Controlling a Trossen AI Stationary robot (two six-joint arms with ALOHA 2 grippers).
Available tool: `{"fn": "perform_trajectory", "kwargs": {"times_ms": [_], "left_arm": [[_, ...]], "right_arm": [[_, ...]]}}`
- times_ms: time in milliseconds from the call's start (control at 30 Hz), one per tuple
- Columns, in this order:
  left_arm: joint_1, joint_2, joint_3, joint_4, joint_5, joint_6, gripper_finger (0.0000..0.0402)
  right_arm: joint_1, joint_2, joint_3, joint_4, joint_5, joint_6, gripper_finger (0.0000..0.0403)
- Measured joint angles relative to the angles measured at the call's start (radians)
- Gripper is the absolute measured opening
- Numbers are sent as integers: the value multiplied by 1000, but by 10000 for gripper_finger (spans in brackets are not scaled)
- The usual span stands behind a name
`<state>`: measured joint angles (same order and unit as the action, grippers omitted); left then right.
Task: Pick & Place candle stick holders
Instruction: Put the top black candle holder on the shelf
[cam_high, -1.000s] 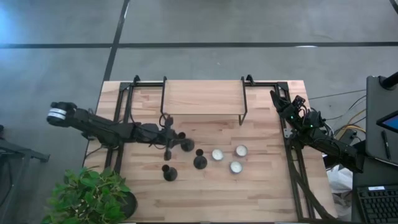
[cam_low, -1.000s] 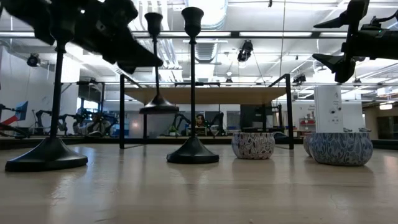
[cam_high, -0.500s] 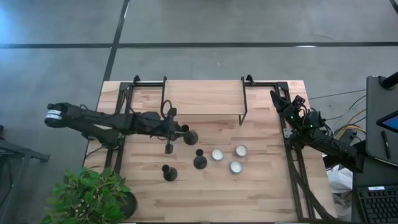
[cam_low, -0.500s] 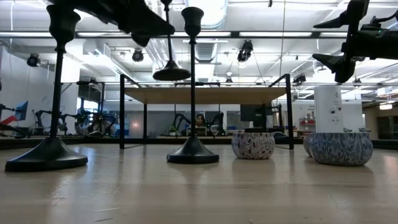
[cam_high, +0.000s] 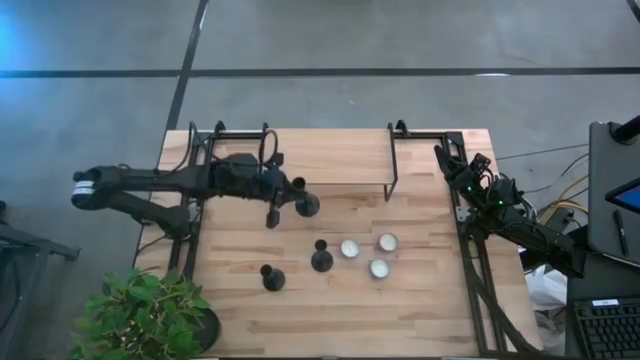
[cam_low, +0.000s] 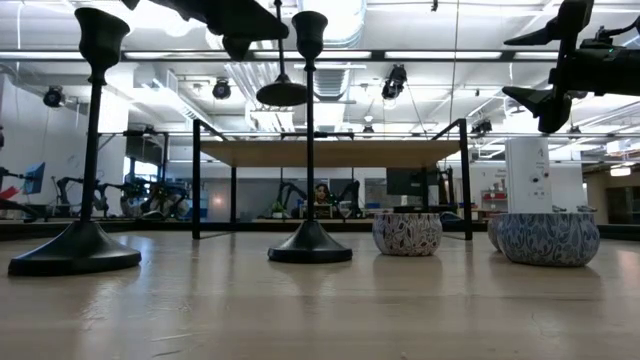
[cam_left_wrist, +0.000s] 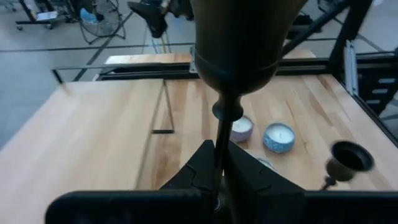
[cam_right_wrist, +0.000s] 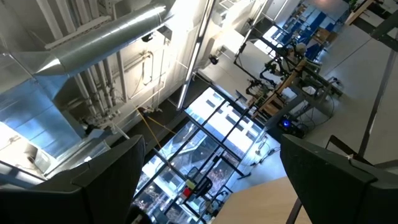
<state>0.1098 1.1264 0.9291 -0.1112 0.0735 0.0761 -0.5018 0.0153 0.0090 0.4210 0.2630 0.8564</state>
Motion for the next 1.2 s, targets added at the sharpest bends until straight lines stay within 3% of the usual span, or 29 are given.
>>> {"fn": "perform_trajectory", "kwargs": {"times_ms": [267,800,1200], "left_arm": [[89,47,115,-31,78,4,23],[241,305,439,-179,160,128,23],[397,420,511,-178,269,144,23]], "right_arm": [[0,0,0,-1,0,0,366],[0,0,0,-1,0,0,366],[0,0,0,-2,0,0,366]]}}
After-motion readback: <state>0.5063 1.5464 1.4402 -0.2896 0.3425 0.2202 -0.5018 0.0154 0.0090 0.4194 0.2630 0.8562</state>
